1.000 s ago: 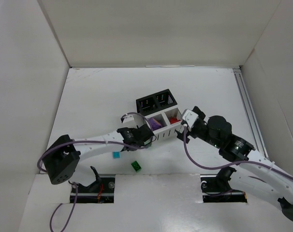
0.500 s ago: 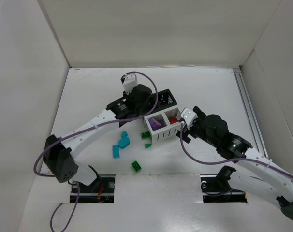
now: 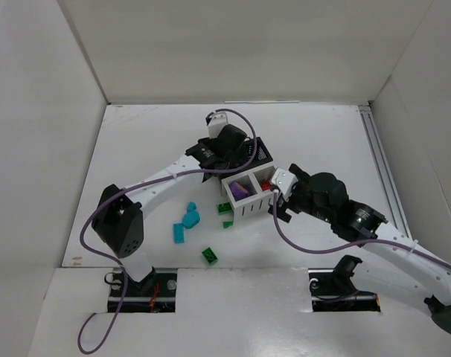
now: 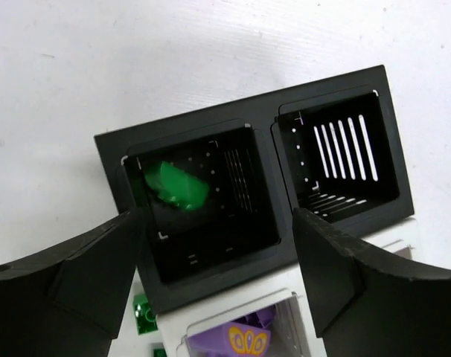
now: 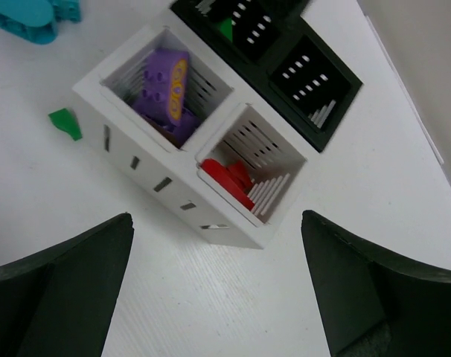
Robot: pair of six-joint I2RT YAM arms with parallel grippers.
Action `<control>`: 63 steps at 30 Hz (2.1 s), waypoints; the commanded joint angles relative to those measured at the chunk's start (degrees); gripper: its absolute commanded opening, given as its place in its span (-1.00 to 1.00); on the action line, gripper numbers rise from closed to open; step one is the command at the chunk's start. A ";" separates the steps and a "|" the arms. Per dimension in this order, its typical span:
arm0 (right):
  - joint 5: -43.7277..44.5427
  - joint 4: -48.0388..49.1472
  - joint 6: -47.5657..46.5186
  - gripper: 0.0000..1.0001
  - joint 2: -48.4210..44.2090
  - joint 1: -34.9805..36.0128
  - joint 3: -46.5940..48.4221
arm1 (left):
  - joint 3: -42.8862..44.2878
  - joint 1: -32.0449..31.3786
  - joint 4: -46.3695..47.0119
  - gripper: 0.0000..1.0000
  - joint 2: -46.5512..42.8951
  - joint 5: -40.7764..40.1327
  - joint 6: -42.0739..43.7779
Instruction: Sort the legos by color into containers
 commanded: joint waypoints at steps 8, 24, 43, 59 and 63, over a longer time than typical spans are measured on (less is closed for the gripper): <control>3.76 10.62 1.63 0.98 19.97 28.62 4.90 | -13.02 0.35 -7.37 1.00 -22.77 -5.30 -6.33; 9.21 6.96 23.17 0.98 52.23 35.43 22.13 | -30.26 -0.18 -12.21 1.00 -46.26 -4.61 -13.90; 8.96 2.72 30.83 0.07 59.10 32.35 22.32 | -30.88 -0.18 -14.94 1.00 -49.86 -3.55 -16.01; 16.69 -0.35 14.75 -0.53 38.80 21.48 26.35 | -39.99 -0.18 -10.73 1.00 -53.37 -0.31 -16.88; 10.29 -0.35 7.81 -0.53 40.72 12.59 32.32 | -44.23 -0.18 -5.82 1.00 -56.27 2.85 -16.45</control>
